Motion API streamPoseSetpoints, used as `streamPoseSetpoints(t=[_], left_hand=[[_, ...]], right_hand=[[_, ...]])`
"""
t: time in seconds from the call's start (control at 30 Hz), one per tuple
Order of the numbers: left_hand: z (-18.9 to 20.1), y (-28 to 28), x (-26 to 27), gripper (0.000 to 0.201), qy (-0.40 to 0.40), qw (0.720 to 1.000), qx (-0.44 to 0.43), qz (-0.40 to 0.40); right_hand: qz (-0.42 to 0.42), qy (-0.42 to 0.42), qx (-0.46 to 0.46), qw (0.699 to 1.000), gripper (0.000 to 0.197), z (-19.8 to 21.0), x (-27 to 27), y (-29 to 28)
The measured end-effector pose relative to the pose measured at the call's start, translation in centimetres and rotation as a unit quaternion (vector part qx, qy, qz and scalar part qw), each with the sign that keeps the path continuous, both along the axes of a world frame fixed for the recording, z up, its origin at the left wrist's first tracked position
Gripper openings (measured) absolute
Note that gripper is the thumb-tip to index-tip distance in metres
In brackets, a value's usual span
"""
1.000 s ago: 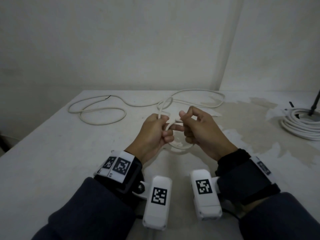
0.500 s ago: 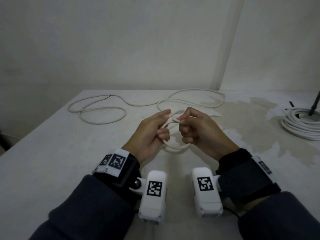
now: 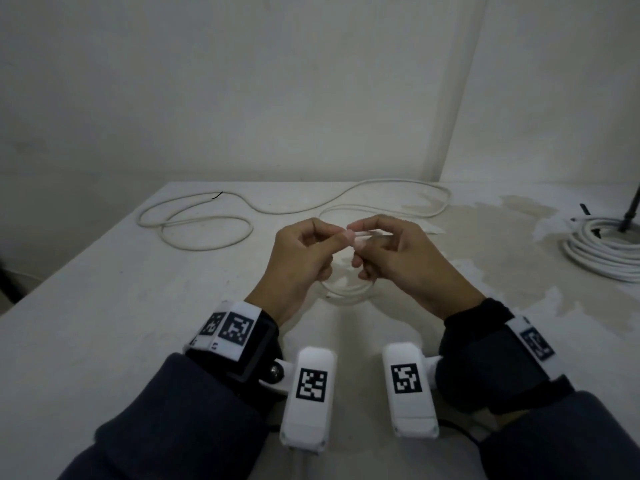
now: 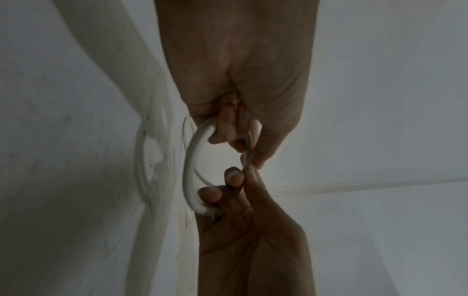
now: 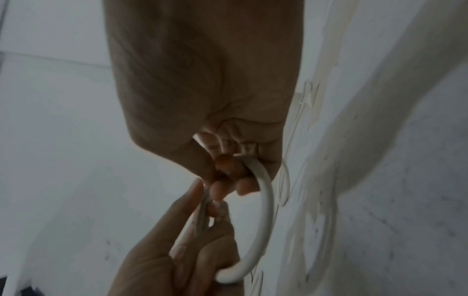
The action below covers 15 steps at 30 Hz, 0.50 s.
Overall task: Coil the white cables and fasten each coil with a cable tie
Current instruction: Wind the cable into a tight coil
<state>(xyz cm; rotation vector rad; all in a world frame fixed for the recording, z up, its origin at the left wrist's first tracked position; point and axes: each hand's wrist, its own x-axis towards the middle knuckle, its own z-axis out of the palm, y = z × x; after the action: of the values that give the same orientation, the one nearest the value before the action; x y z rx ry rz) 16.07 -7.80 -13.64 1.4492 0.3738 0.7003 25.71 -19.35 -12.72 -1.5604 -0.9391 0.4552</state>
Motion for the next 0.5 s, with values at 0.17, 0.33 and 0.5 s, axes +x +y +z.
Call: streamPoseSetpoints(t=[0.17, 0.33, 0.5], left_hand=[[0.5, 0.5, -0.3, 0.008, -0.033, 0.994, 0.091, 0.048], [0.7, 0.5, -0.4, 0.006, -0.062, 0.996, 0.064, 0.027], [0.5, 0.6, -0.1, 0.006, -0.090, 0.995, -0.029, 0.029]], right_hand=[[-0.083, -0.156, -0.008, 0.984, 0.024, -0.2, 1.0, -0.2], [-0.016, -0.164, -0.013, 0.986, 0.034, 0.1, 0.9, -0.5], [0.085, 0.048, 0.036, 0.995, 0.025, 0.2, -0.9, 0.1]])
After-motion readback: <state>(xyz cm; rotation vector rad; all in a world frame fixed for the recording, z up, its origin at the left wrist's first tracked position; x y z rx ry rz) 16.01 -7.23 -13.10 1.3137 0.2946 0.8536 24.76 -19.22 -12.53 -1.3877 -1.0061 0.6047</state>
